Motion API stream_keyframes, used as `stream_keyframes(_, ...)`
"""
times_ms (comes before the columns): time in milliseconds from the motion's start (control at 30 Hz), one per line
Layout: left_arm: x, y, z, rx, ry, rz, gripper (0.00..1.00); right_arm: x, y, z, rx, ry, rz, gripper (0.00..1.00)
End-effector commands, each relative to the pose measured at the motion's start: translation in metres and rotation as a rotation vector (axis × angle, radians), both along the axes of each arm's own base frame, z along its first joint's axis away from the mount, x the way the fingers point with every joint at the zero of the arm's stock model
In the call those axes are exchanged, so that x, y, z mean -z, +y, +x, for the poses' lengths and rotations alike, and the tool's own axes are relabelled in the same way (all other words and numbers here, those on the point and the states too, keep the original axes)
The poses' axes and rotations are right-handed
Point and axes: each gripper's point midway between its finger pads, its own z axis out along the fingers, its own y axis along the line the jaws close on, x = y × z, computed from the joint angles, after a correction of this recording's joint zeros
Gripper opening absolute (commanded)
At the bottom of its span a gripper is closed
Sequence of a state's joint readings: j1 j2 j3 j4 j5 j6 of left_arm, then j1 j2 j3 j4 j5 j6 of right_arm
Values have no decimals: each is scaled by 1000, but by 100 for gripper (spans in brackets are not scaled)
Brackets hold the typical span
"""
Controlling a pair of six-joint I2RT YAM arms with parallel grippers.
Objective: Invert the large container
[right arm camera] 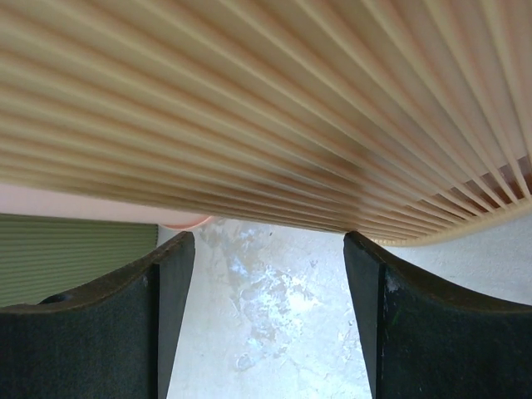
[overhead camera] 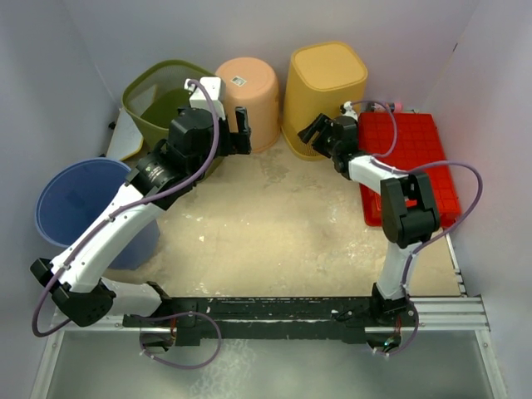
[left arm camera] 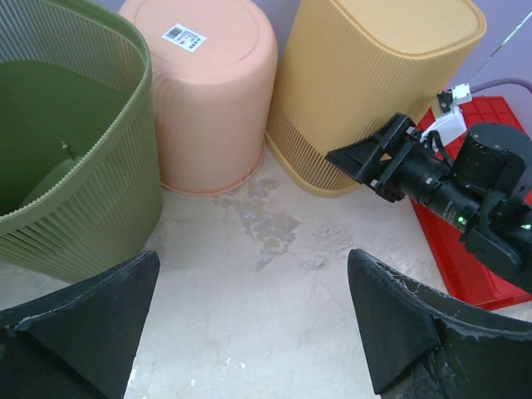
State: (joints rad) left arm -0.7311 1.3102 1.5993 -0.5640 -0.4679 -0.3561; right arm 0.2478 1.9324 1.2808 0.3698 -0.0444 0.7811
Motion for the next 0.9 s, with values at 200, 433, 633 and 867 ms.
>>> stream_keyframes(200, -10, 31, 36, -133, -3, 72, 92, -70, -11, -85, -114, -111, -25, 77)
stream_keyframes(433, 7, 60, 98, -196, 48, 89, 90, -60, -48, -159, -73, -50, -162, 80)
stream_keyframes(633, 23, 76, 133, -225, 93, 171, 89, -55, -72, -198, -30, -11, -238, 82)
stream_keyframes(867, 70, 80, 143, -167, 239, 191, 77, -62, -86, -207, 13, -8, -289, 82)
